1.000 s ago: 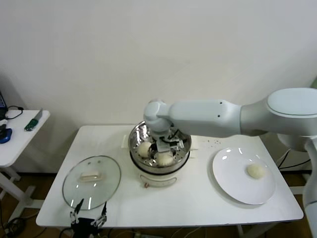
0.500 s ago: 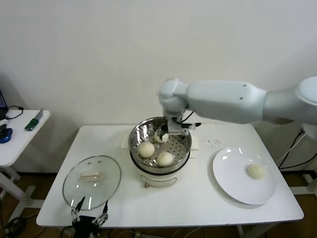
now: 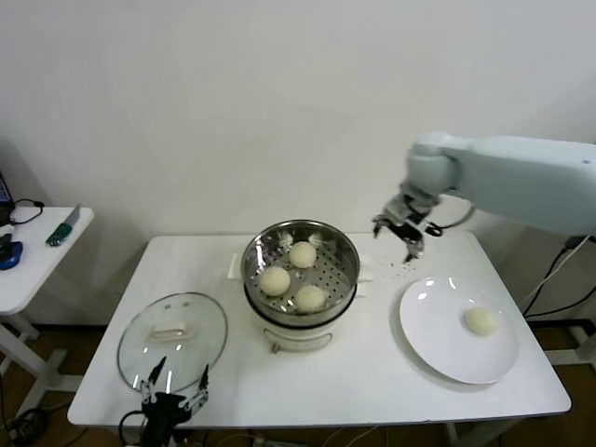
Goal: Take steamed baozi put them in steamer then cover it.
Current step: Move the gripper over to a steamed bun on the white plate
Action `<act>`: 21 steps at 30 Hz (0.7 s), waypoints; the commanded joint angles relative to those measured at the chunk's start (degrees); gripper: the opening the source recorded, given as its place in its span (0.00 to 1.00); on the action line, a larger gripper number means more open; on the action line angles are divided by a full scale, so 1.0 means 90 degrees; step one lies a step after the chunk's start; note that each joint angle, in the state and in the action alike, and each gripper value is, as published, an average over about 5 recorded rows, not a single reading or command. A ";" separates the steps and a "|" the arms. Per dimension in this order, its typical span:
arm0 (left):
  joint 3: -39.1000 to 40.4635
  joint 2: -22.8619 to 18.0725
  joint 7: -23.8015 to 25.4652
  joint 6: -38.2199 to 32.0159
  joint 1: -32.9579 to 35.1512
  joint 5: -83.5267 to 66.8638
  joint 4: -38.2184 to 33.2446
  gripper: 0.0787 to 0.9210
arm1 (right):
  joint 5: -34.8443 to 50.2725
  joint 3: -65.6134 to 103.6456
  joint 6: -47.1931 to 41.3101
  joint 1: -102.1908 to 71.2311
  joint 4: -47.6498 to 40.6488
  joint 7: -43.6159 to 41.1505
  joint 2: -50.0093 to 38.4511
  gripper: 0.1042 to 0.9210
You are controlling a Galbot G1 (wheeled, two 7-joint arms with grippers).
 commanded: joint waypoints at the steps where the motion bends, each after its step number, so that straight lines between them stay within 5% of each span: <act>1: 0.0046 0.0016 -0.0011 -0.0016 -0.0056 0.0088 -0.0034 0.88 | -0.0180 0.0553 -0.1221 -0.1298 -0.0116 0.0012 -0.2140 0.88; 9: 0.0067 -0.0008 -0.0015 0.0027 -0.0087 0.0196 -0.0020 0.88 | -0.1195 0.2709 -0.0831 -0.3783 -0.0918 -0.0334 -0.2624 0.88; 21: 0.0075 -0.0104 -0.0023 0.0019 0.0035 0.0379 -0.0013 0.88 | -0.2010 0.4684 -0.0080 -0.5384 -0.2463 -0.0440 -0.1939 0.88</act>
